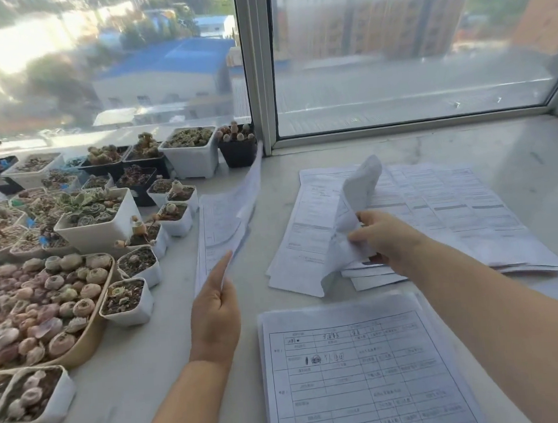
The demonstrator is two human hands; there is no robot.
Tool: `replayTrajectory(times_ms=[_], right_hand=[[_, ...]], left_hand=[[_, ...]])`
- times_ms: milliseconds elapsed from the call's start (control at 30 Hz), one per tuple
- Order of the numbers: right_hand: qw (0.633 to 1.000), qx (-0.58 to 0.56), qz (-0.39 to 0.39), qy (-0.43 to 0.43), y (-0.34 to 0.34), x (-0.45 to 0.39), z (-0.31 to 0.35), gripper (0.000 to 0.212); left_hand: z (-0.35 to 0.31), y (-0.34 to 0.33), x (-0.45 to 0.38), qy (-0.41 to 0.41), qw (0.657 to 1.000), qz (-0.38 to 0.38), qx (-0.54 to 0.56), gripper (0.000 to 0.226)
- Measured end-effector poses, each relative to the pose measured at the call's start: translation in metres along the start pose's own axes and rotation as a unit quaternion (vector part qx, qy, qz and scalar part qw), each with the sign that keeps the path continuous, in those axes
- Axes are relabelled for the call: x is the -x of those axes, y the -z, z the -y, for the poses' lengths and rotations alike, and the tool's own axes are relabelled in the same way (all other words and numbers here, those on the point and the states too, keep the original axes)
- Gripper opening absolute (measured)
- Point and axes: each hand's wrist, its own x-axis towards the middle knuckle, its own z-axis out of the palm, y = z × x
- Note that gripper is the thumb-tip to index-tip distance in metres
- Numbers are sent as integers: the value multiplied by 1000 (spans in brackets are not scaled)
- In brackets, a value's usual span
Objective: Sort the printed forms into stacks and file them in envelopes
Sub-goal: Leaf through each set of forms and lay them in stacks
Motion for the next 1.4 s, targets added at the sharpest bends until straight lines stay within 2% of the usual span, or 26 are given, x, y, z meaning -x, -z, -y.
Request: replayTrajectory(times_ms=[67,167,200,267,333,400,433,600,800,933,1067,1167,1267,1300,1333,1367,1400], right_hand=[[999,-22,32,36,-8,-5,4,37],[992,-65,78,80,-14,-7,8,31],[993,-71,65,69,-12,-9,5,31],[998,-54,-15,13,-2,-14,-8,32],[990,54,-123,-44,12,-19,-25,31],[973,166,-156,-45,18,-20,-35,30],[973,176,-147,-34,16,-20,-35,29],[996,32,-79,-19,-26,-20,-27,28],[991,16,-132,2,-45,-20,-29,29],[994,-6,-97,-40,-40,-20,-31,27],[988,-128,-50,-65,-37,-17,-27,33],[988,-142,-28,-53,-38,-13,-21,31],[984,-174,-6,-32,-33,-11,-22,22],[985,-175,-9,-11,-30,-9,-24,15],[990,-136,-28,23,-24,-10,-28,16],[996,-43,-52,65,-16,-11,-33,25],[986,105,-72,108,-7,-13,-39,36]], left_hand=[[-3,0,1,-22,999,23,15,44],[-5,0,0,-30,999,11,29,48],[-5,1,1,-31,999,10,28,49],[-2,1,1,-35,999,19,18,46],[2,1,0,-27,999,29,7,43],[2,1,0,-26,999,45,4,45],[1,0,1,-29,998,55,-2,46],[1,-2,-2,-52,986,126,-96,51],[-3,-3,-7,-58,957,186,-215,51],[-7,-1,-13,-78,914,236,-322,54],[-23,-9,-31,-120,878,269,-378,72],[-35,-28,-37,-124,830,289,-460,79],[-39,-43,-34,-180,767,257,-559,53],[-40,-44,-33,-194,758,244,-572,41],[-40,-43,-33,-194,770,226,-564,31],[-39,-41,-35,-182,802,205,-530,23],[-37,-38,-37,-165,844,180,-478,18]])
